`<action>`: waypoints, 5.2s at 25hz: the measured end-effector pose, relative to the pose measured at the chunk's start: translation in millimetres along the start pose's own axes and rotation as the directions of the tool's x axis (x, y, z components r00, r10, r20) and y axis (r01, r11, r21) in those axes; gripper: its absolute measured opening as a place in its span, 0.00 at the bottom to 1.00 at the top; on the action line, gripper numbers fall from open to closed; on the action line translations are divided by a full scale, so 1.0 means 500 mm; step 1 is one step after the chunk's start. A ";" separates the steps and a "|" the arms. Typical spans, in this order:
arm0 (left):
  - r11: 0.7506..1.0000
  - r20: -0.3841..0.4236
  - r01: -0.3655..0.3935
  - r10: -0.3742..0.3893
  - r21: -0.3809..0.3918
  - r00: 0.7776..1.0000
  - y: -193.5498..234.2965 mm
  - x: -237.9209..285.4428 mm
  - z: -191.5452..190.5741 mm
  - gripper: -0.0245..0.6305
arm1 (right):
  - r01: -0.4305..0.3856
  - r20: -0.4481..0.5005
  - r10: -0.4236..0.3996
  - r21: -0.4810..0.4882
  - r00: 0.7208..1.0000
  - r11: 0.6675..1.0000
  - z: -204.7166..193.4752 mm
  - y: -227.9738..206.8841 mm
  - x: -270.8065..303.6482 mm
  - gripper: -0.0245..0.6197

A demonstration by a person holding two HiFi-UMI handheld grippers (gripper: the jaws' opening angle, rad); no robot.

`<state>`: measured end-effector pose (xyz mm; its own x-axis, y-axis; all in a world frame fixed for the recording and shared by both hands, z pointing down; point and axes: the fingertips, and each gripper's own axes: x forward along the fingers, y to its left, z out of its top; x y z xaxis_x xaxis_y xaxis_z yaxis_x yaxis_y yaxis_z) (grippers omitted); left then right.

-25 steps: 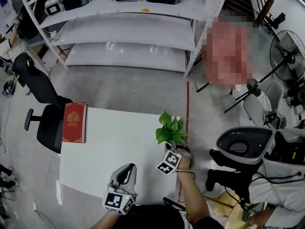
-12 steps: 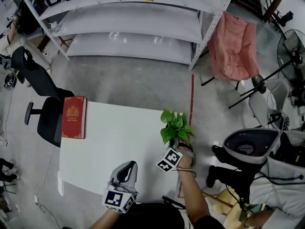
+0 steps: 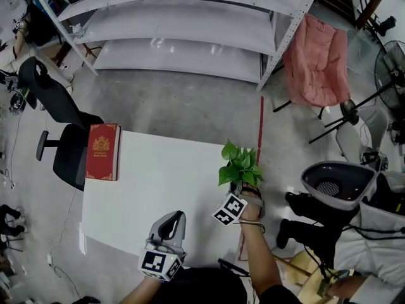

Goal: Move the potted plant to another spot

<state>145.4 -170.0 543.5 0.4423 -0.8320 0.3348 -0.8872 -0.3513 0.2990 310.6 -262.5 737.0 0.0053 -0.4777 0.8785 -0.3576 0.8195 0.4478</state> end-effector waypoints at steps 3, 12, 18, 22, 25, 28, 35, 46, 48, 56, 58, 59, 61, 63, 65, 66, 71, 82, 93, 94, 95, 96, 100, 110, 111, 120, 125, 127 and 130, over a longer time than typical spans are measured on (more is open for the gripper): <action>1.000 0.005 -0.012 0.012 0.000 1.000 0.005 -0.008 0.000 0.08 | -0.010 -0.003 0.010 -0.024 1.000 1.000 0.001 0.000 0.001 0.06; 0.999 0.027 -0.052 0.052 0.004 0.998 0.024 -0.061 0.001 0.08 | -0.012 0.013 0.013 -0.032 1.000 0.999 -0.001 0.005 -0.004 0.06; 0.996 0.046 -0.085 0.085 0.003 0.995 0.029 -0.106 0.008 0.08 | 0.018 0.044 -0.016 -0.046 0.999 0.999 0.002 0.009 -0.033 0.06; 0.995 0.068 -0.103 0.103 0.000 0.992 0.046 -0.143 0.009 0.08 | 0.032 0.050 -0.029 -0.069 0.998 0.997 0.016 0.021 -0.049 0.06; 0.994 0.073 -0.107 0.108 -0.020 0.991 0.070 -0.166 0.004 0.08 | 0.041 0.055 -0.037 -0.076 0.998 0.996 0.034 0.036 -0.061 0.06; 0.994 0.084 -0.102 0.104 -0.027 0.991 0.092 -0.190 0.009 0.08 | 0.043 0.057 -0.039 -0.078 0.998 0.996 0.059 0.051 -0.076 0.06; 0.998 0.092 -0.068 0.069 -0.021 0.993 0.177 -0.229 0.038 0.08 | 0.063 0.043 -0.060 -0.066 0.997 0.996 0.132 0.073 -0.109 0.06; 0.998 0.108 -0.056 0.057 -0.012 0.993 0.324 -0.341 0.061 0.08 | 0.056 0.065 -0.050 -0.086 0.997 0.995 0.316 0.169 -0.146 0.06; 0.998 0.113 -0.056 0.057 -0.011 0.992 0.348 -0.361 0.063 0.08 | 0.052 0.073 -0.045 -0.099 0.996 0.994 0.353 0.186 -0.150 0.06; 0.996 0.142 -0.086 0.090 -0.032 0.986 0.454 -0.437 0.070 0.08 | 0.031 0.093 -0.016 -0.160 0.996 0.987 0.499 0.257 -0.146 0.06; 0.994 0.143 -0.097 0.103 -0.048 0.984 0.482 -0.453 0.070 0.08 | 0.039 0.106 -0.021 -0.172 0.994 0.984 0.535 0.270 -0.143 0.06; 0.993 0.143 -0.101 0.108 -0.053 0.984 0.496 -0.460 0.069 0.08 | 0.045 0.111 -0.025 -0.177 0.993 0.983 0.552 0.276 -0.141 0.06; 0.992 0.144 -0.109 0.116 -0.056 0.983 0.522 -0.473 0.070 0.08 | 0.046 0.118 -0.024 -0.183 0.993 0.982 0.585 0.289 -0.137 0.06; 0.992 0.145 -0.116 0.122 -0.053 0.982 0.545 -0.484 0.072 0.08 | 0.028 0.120 -0.005 -0.191 0.993 0.981 0.616 0.307 -0.139 0.06; 0.991 0.147 -0.118 0.126 -0.059 0.981 0.562 -0.493 0.073 0.08 | 0.013 0.121 0.011 -0.198 0.993 0.980 0.640 0.323 -0.140 0.06; 0.991 0.149 -0.118 0.127 -0.063 0.981 0.570 -0.496 0.073 0.08 | 0.013 0.123 0.012 -0.202 0.992 0.979 0.650 0.328 -0.139 0.06; 0.992 0.152 -0.111 0.118 -0.052 0.981 0.609 -0.506 0.073 0.08 | 0.027 0.140 0.006 -0.232 0.990 0.972 0.708 0.353 -0.121 0.06; 0.992 0.138 -0.102 0.112 -0.078 0.984 0.643 -0.498 0.064 0.08 | -0.004 0.097 0.032 -0.273 0.995 0.962 0.724 0.400 -0.073 0.06; 0.992 0.132 -0.094 0.105 -0.086 0.986 0.644 -0.488 0.061 0.08 | 0.012 0.081 0.014 -0.314 0.997 0.949 0.718 0.411 -0.064 0.06; 0.992 0.131 -0.093 0.104 -0.086 0.986 0.643 -0.488 0.060 0.08 | 0.019 0.081 0.007 -0.317 0.997 0.948 0.717 0.411 -0.064 0.06; 0.993 0.131 -0.090 0.101 -0.082 0.986 0.643 -0.488 0.060 0.08 | 0.026 0.081 0.000 -0.318 0.997 0.948 0.717 0.410 -0.063 0.06; 0.993 0.131 -0.089 0.098 -0.078 0.986 0.642 -0.489 0.060 0.08 | 0.033 0.081 -0.008 -0.318 0.997 0.948 0.717 0.409 -0.063 0.06; 0.992 0.131 -0.094 0.105 -0.083 0.986 0.645 -0.493 0.058 0.08 | 0.039 0.079 -0.015 -0.311 0.997 0.950 0.717 0.406 -0.060 0.06; 0.990 0.132 -0.101 0.113 -0.096 0.985 0.640 -0.493 0.057 0.08 | 0.037 0.095 -0.010 -0.292 0.995 0.956 0.718 0.399 -0.062 0.06; 0.990 0.132 -0.102 0.114 -0.096 0.985 0.640 -0.493 0.058 0.08 | 0.037 0.097 -0.009 -0.290 0.995 0.956 0.719 0.397 -0.063 0.06; 0.990 0.132 -0.101 0.113 -0.098 0.985 0.621 -0.485 0.064 0.08 | 0.060 0.141 -0.025 -0.246 0.990 0.967 0.720 0.378 -0.097 0.06; 0.993 0.143 -0.087 0.098 -0.079 0.985 0.593 -0.476 0.072 0.08 | 0.061 0.166 -0.027 -0.201 0.986 0.978 0.711 0.363 -0.130 0.06; 0.993 0.144 -0.083 0.094 -0.079 0.985 0.579 -0.472 0.075 0.08 | 0.069 0.179 -0.038 -0.173 0.983 0.983 0.704 0.350 -0.146 0.06; 0.994 0.146 -0.077 0.087 -0.079 0.985 0.555 -0.466 0.077 0.08 | 0.081 0.213 -0.057 -0.106 0.975 0.991 0.689 0.328 -0.173 0.06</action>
<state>-208.7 -90.2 514.3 0.3391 -0.9133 0.2256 -0.9053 -0.2516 0.3422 -70.2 -196.0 677.3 -0.1738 -0.5800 0.7959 -0.2546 0.8072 0.5326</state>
